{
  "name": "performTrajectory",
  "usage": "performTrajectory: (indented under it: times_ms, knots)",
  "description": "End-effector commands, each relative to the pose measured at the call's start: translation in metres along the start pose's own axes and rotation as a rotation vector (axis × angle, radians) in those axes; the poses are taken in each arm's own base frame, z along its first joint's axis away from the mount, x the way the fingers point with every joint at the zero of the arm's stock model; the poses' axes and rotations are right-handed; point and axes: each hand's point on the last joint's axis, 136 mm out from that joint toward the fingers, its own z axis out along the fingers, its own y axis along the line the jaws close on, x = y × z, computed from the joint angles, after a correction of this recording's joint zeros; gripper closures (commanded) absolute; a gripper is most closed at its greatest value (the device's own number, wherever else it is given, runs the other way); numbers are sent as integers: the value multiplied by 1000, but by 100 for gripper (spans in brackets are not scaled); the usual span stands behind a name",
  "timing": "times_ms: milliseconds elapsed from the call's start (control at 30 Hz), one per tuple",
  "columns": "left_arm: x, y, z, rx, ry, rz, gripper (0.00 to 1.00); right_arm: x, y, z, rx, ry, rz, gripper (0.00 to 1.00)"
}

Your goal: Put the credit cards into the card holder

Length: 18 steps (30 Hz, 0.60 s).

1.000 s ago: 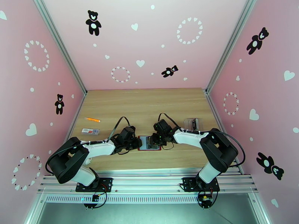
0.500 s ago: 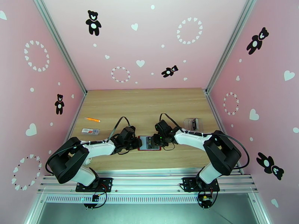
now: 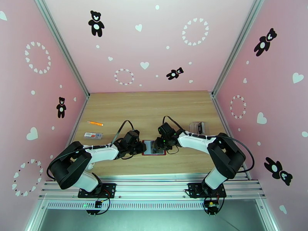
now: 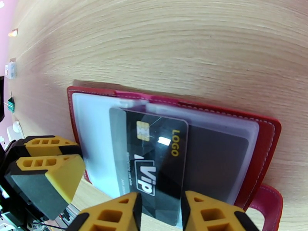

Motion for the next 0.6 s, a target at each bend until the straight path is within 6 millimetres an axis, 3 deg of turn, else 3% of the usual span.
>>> performTrajectory:
  times_ms: [0,567]
  knots:
    - [4,13,2,-40,4,-1,75,1,0,2,26,15,-10,67]
    - [4,14,3,-38,6,-4,75,6,22,14,9,39,-47,71]
